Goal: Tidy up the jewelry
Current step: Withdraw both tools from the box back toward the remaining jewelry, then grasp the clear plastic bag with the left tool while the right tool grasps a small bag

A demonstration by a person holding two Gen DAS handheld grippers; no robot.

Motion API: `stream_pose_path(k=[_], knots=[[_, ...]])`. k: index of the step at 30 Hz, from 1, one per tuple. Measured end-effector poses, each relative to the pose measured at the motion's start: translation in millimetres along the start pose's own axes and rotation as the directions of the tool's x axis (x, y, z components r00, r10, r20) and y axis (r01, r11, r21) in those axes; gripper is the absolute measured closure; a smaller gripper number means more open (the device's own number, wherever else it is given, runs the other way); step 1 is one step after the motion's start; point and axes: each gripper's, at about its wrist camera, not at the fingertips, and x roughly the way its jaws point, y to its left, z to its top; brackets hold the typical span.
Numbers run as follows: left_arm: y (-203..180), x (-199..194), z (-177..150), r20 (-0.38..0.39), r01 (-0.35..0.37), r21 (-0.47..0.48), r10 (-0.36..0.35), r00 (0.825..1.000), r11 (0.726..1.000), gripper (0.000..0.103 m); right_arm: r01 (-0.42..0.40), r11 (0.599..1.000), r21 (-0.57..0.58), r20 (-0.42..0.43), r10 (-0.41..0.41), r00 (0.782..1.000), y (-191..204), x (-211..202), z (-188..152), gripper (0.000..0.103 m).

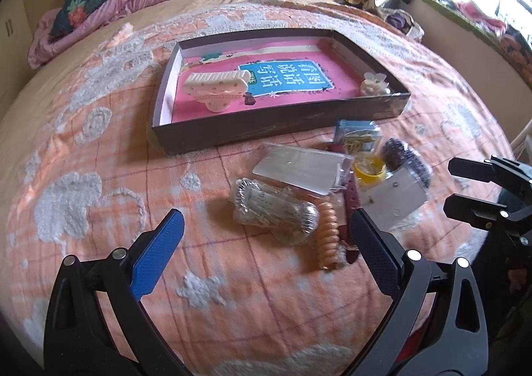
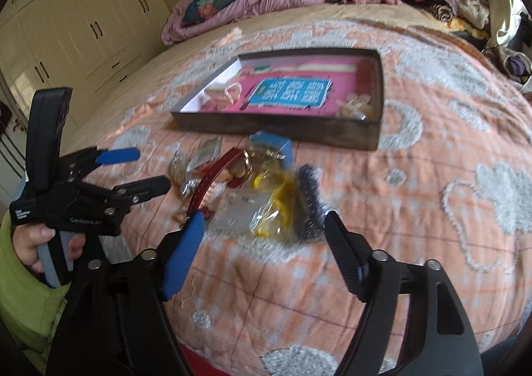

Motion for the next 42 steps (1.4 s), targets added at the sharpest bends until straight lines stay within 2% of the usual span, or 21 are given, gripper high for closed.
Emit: stream_pose_path(k=[4, 8, 11, 15, 21, 24, 30, 32, 33, 42], knots=[[0, 9, 4, -0.018, 0.038, 0.017, -0.038, 0.999, 0.999, 0.01, -0.027, 0.999, 0.036, -0.034, 0.028, 0.999, -3, 13, -2, 0.051], [1, 16, 8, -0.033, 0.11, 0.003, -0.11, 0.993, 0.994, 0.01, -0.06, 0.996, 0.068, -0.048, 0.063, 0.997, -8, 19, -3, 0.063], [3, 23, 14, -0.04, 0.134, -0.012, -0.135, 0.99, 0.991, 0.01, -0.079, 0.993, 0.087, -0.053, 0.084, 0.995, -10, 24, -3, 0.07], [12, 33, 23, -0.051, 0.184, -0.052, -0.187, 0.981, 0.981, 0.01, -0.105, 0.989, 0.104, -0.059, 0.111, 0.992, -11, 27, -1, 0.07], [20, 55, 31, -0.088, 0.266, -0.092, -0.274, 0.958, 0.96, 0.01, -0.129, 0.986, 0.105, -0.061, 0.136, 0.989, -9, 34, 3, 0.075], [19, 61, 30, -0.095, 0.268, -0.08, -0.275, 0.957, 0.96, 0.01, -0.13, 0.987, 0.098, -0.052, 0.136, 0.989, -9, 36, 5, 0.079], [19, 64, 34, -0.079, 0.279, -0.079, -0.285, 0.955, 0.957, 0.011, -0.126, 0.988, 0.09, -0.007, 0.127, 0.992, -12, 27, 9, 0.081], [19, 63, 34, -0.071, 0.288, -0.076, -0.293, 0.953, 0.955, 0.02, -0.117, 0.99, 0.079, 0.01, 0.117, 0.993, -13, 22, 10, 0.081], [17, 62, 34, -0.066, 0.288, -0.071, -0.293, 0.954, 0.955, 0.02, -0.109, 0.991, 0.076, 0.021, 0.108, 0.994, -13, 20, 10, 0.081], [13, 43, 32, -0.012, 0.221, -0.021, -0.222, 0.975, 0.975, 0.021, -0.083, 0.995, 0.048, 0.073, 0.08, 0.994, -15, 3, 14, 0.081]])
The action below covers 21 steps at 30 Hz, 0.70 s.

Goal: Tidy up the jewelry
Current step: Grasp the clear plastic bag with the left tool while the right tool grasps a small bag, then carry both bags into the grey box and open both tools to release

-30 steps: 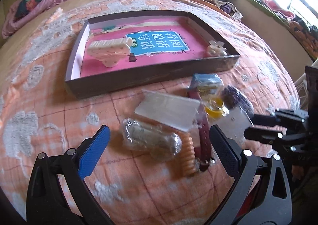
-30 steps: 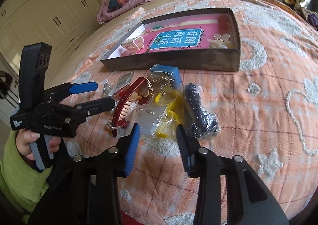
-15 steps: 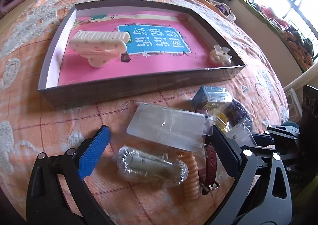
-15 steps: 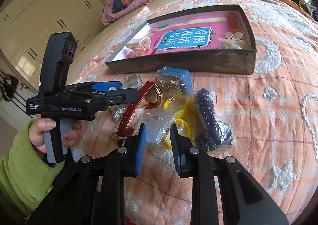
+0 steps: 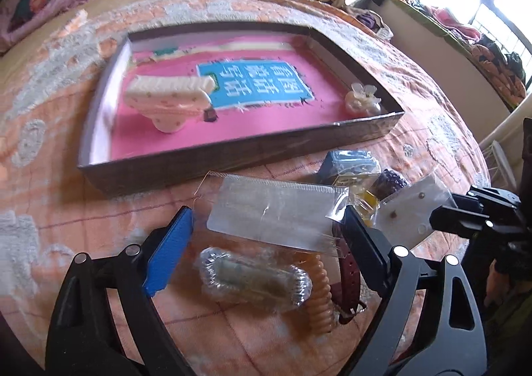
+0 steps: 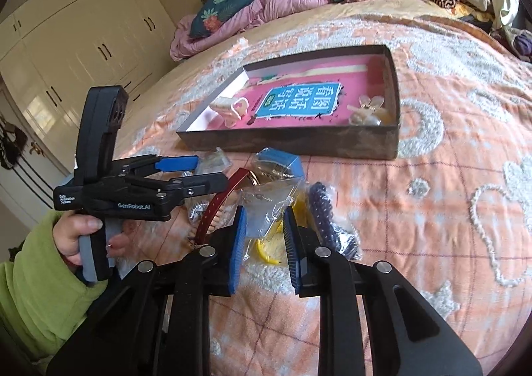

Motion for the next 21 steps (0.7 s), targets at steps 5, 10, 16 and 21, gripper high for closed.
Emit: stream_pose_path(k=[5, 10, 16, 21], knots=[[2, -29, 3, 0.078, -0.036, -0.02, 0.038, 0.996, 0.999, 0.021, 0.007, 1.0, -0.009, 0.026, -0.006, 1.0, 1, -9, 3, 0.081], [11, -52, 8, 0.139, -0.058, -0.072, 0.067, 0.988, 0.996, 0.021, 0.019, 1.0, -0.025, 0.054, -0.017, 0.998, 4, -17, 7, 0.082], [23, -70, 13, 0.185, -0.08, -0.131, 0.104, 0.977, 0.988, 0.021, 0.037, 0.998, -0.045, 0.093, -0.033, 0.995, 7, -28, 14, 0.082], [30, -74, 18, 0.194, -0.084, -0.159, 0.115, 0.974, 0.984, 0.021, 0.056, 0.997, -0.05, 0.124, -0.05, 0.991, 5, -34, 24, 0.082]])
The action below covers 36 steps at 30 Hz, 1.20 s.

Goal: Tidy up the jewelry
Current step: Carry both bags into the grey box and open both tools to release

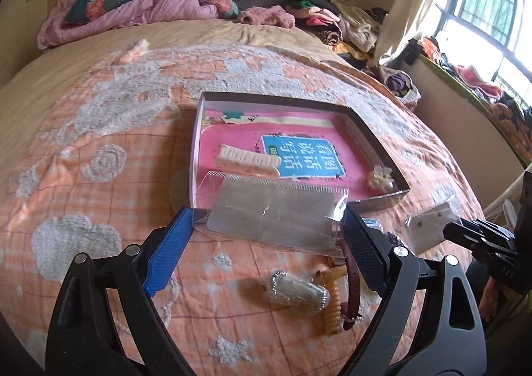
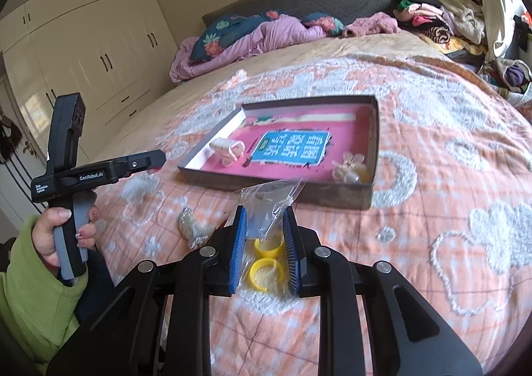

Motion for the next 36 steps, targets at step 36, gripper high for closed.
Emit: stream_pose_path(k=[36], knots=[[-37, 31, 65, 0.08, -0.014, 0.048, 0.01, 0.997, 0.999, 0.021, 0.1, 0.994, -0.035, 0.194, -0.091, 0.977, -16, -7, 91, 0.082]])
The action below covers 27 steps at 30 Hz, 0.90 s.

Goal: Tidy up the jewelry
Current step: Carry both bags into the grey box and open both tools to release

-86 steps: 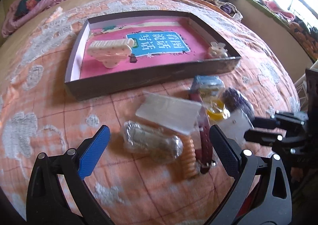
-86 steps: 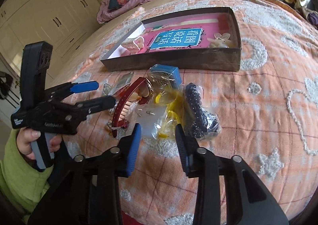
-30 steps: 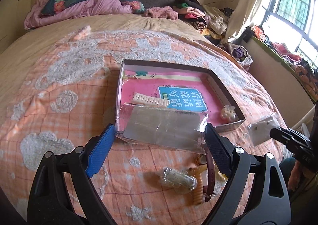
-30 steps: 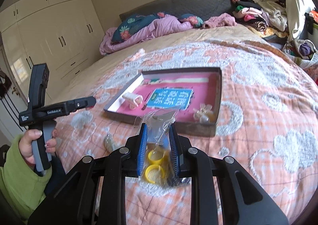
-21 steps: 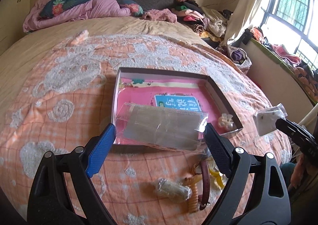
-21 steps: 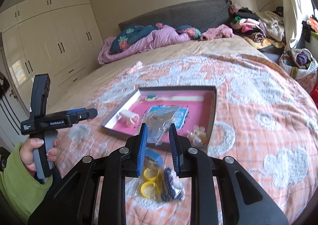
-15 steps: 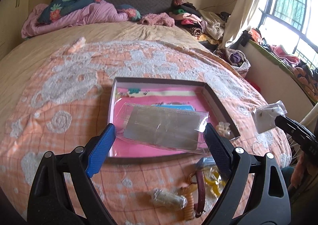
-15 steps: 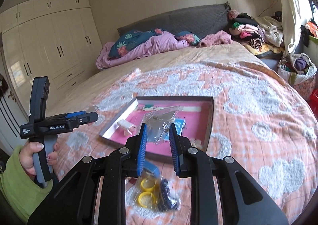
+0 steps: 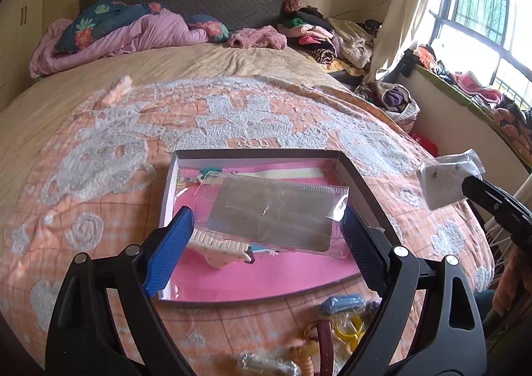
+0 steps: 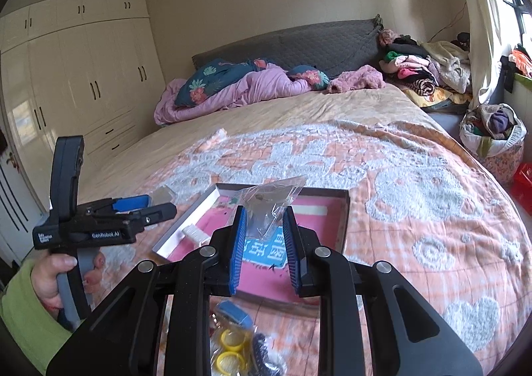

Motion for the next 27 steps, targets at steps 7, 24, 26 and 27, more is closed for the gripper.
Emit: stream_pose_path(k=[7, 24, 26, 27], knots=[[-5, 20, -5, -0.03, 0.02, -0.002, -0.021, 0.999, 1.0, 0.021, 0.029, 1.0, 0.012, -0.015, -0.028, 0.999, -11, 15, 4, 0.082], [-23, 63, -28, -0.131, 0.064, 0.036, -0.059, 0.99, 0.997, 0.021, 0.078, 0.997, 0.025, -0.117, -0.074, 0.99, -37, 70, -7, 0.082], [-27, 69, -31, -0.145, 0.067, 0.045, -0.06, 0.988, 0.997, 0.021, 0.085, 0.996, 0.024, -0.129, -0.081, 0.988, -40, 75, -10, 0.082], [-29, 71, -33, -0.152, 0.069, 0.051, -0.061, 0.986, 0.996, 0.021, 0.088, 0.996, 0.025, -0.138, -0.083, 0.987, -42, 78, -12, 0.082]])
